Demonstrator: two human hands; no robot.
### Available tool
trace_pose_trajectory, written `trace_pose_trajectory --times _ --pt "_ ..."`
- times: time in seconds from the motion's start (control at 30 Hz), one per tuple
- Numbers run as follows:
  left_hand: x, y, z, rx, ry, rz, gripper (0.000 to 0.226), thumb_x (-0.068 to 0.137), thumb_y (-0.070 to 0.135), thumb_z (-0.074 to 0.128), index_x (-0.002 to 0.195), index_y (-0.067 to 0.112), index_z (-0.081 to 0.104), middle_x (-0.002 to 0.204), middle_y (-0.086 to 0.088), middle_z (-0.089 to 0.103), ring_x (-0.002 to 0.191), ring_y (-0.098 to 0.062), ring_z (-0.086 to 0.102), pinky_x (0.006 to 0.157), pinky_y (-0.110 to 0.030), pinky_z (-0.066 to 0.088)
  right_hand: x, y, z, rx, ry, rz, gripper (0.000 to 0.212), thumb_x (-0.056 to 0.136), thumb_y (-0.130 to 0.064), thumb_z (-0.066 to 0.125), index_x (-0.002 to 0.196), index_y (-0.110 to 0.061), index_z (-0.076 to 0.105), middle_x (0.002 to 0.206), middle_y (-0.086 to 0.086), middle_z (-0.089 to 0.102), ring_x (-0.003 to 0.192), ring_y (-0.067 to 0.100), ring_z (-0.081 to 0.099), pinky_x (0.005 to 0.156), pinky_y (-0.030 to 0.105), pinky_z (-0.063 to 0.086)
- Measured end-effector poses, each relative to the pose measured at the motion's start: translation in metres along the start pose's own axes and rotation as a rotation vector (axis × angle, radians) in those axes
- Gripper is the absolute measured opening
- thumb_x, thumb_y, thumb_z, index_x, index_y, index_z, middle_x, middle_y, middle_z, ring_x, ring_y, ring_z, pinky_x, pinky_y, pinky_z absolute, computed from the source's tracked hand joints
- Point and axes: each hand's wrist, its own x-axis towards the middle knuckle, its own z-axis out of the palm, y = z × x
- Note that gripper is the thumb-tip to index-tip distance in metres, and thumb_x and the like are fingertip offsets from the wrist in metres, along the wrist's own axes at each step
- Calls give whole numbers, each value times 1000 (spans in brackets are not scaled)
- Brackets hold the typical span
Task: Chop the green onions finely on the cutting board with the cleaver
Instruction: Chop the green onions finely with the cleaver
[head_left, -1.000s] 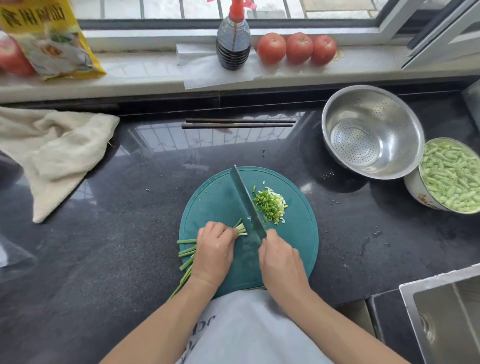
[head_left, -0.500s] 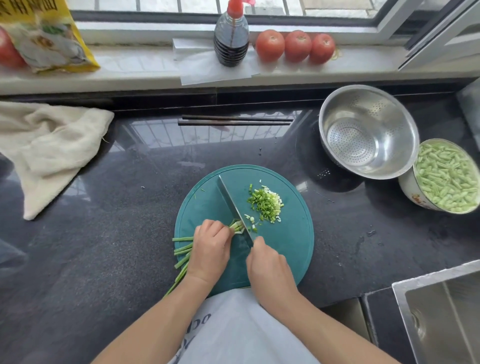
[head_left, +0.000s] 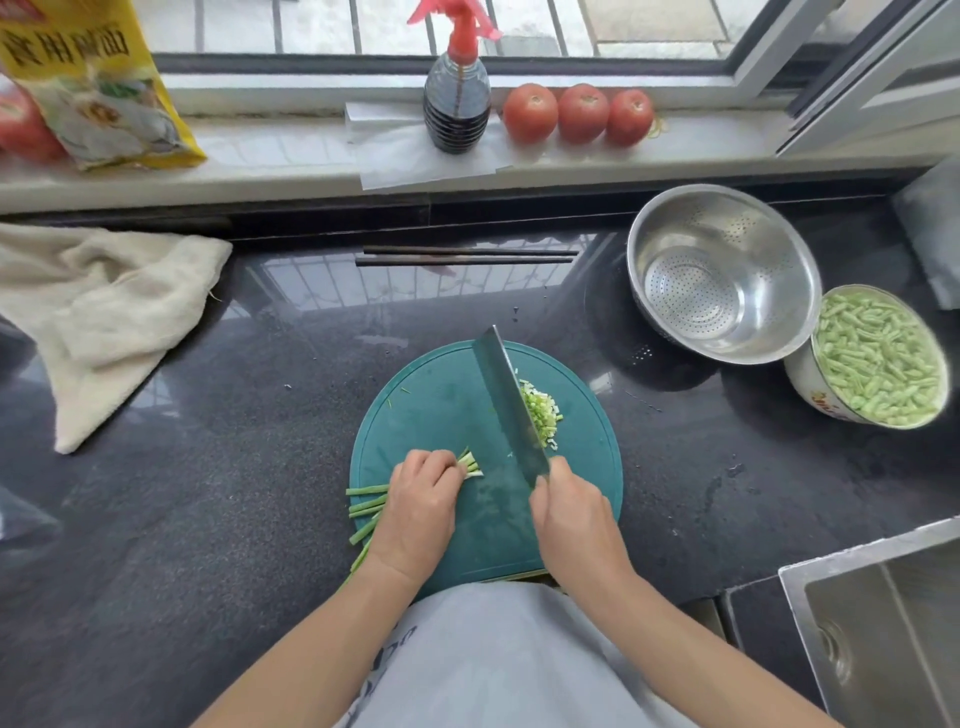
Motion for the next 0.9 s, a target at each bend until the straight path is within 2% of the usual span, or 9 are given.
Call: trace_pose_trajectory --times 0.1,0.3,0.53,0.7,0.8,0.9 --pt "0 -2 1 -32 26 11 9 89 1 67 93 7 70 98 -4 63 84 -29 53 68 -41 44 -21 -3 4 -49 -76 -45 21 104 -25 30 85 -18 34 78 1 54 74 35 50 63 43 34" --pt "1 -2 3 -54 56 -17 10 91 6 62 90 5 71 88 -5 63 82 -29 52 66 -44 46 -30 -9 14 -111 -176 -10 16 103 -20 28 88 -17 34 95 11 63 87 40 56 67 44 37" --pt "2 -4 4 -63 49 2 8 90 4 64 93 6 71 87 -4 63 80 -29 52 65 -45 46 2 -26 21 -59 -71 -38 13 103 -20 32 91 -16 36 91 11 64 85 40 58 65 42 36" --pt "3 -5 2 -73 46 -6 6 90 3 65 91 7 70 86 -5 61 80 -29 52 65 -45 46 -14 -20 8 -64 -39 -66 19 103 -20 32 84 -18 32 73 -1 45 71 34 43 64 40 28" --pt "3 -3 1 -76 35 -23 7 90 0 66 88 6 67 84 -6 59 79 -28 50 65 -44 44 -25 -17 12 -66 -79 -47 21 104 -22 32 83 -18 33 75 1 50 70 31 44 62 40 29" --pt "4 -3 -1 -66 28 -36 13 87 -5 68 84 6 64 82 -7 56 78 -28 48 65 -43 42 -26 -15 19 -78 -117 -40 20 103 -22 30 84 -18 33 83 6 58 73 36 48 62 42 32"
